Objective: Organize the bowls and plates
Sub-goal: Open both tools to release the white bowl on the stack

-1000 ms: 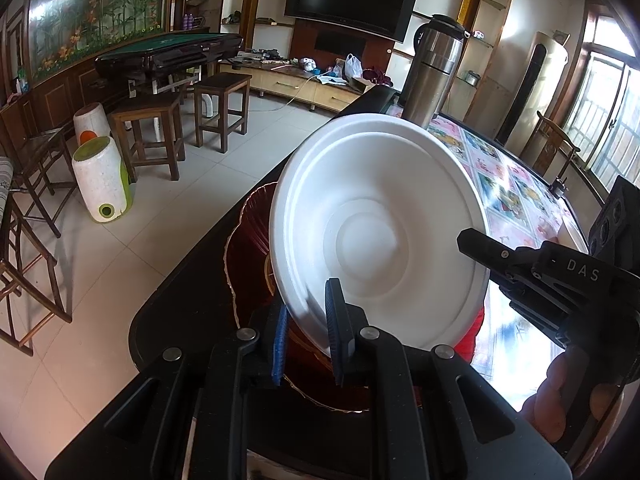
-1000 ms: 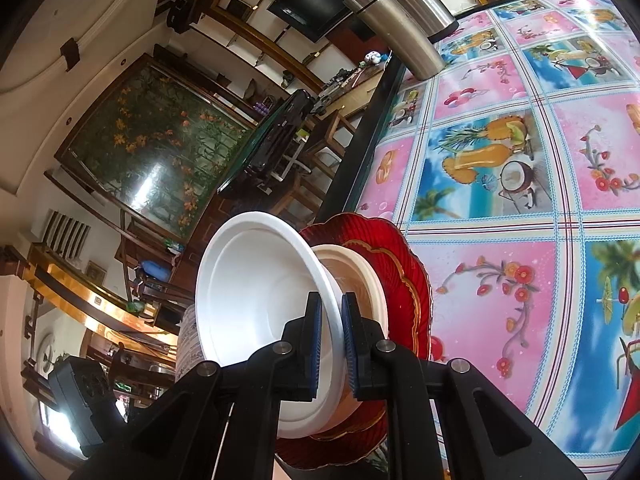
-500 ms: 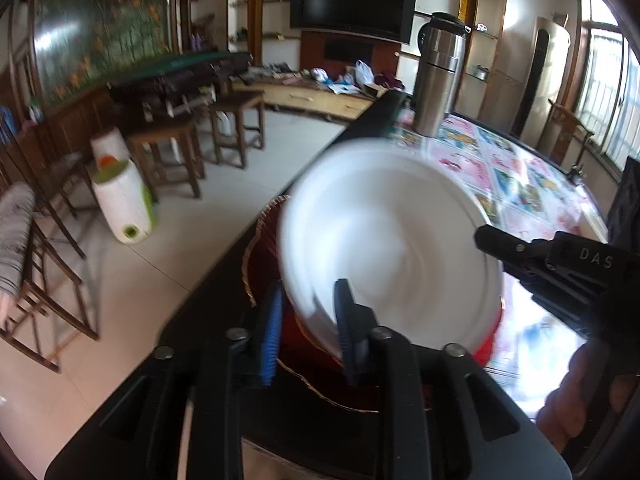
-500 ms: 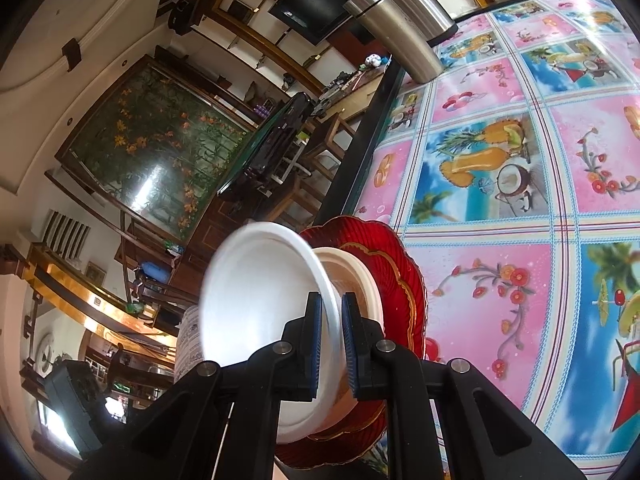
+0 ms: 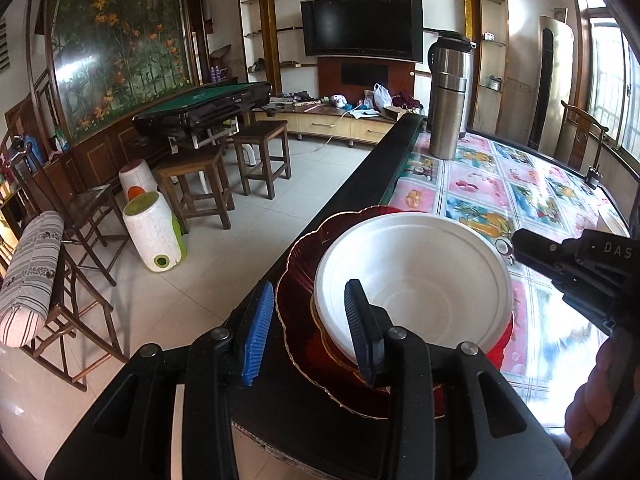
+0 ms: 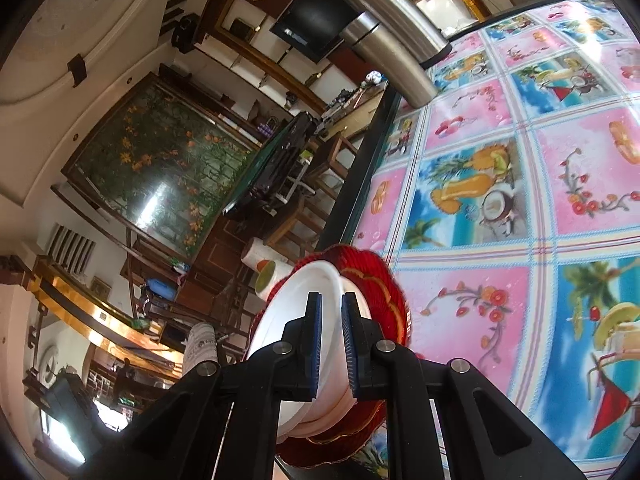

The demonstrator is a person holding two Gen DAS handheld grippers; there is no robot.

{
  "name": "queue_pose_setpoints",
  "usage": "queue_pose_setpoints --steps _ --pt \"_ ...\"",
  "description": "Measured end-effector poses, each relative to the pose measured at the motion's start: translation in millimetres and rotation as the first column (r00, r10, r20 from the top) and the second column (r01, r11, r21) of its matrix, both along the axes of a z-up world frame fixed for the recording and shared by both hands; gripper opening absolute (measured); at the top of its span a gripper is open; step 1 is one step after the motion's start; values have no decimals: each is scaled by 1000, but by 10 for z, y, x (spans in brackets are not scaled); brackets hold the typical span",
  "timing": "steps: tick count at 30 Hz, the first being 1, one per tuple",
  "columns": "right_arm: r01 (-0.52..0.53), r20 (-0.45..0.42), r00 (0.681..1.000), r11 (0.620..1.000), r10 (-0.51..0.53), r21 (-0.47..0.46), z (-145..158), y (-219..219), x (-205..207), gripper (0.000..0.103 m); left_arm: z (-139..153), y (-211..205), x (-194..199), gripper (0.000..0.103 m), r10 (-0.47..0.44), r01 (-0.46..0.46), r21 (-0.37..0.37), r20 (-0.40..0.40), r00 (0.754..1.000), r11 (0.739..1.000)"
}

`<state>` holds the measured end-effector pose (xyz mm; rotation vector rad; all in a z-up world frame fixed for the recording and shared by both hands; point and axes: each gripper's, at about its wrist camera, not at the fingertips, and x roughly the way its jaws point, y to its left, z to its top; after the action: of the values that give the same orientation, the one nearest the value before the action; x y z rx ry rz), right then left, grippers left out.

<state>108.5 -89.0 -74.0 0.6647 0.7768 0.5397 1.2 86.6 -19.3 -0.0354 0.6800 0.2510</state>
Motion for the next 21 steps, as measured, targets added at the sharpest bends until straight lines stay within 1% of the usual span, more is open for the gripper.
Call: queue_pose_setpoints --steps 8,9,10,12,18,20,21 --pt "59 10 998 997 -60 56 84 -400 -36 13 163 -246 -28 35 -25 24 47 24 999 999" --pt "70 12 997 995 -71 64 99 -473 -45 13 202 -318 -22 38 -36 35 57 30 999 998" --pt "80 15 997 994 -81 74 113 -548 -57 13 225 -372 -24 46 -45 42 67 35 998 997" --pt "100 20 995 991 -102 91 141 -691 -76 13 286 -522 -30 56 -64 59 99 51 997 993" --pt "186 40 980 970 -194 155 242 -1297 -190 13 471 -1092 -18 56 -166 149 182 81 983 972" --pt "222 45 971 959 -233 175 270 -1550 -247 13 516 -1323 12 58 -209 189 206 84 974 960" --pt "238 47 967 955 -250 178 287 -1647 -261 13 534 -1437 23 60 -231 209 215 84 969 954"
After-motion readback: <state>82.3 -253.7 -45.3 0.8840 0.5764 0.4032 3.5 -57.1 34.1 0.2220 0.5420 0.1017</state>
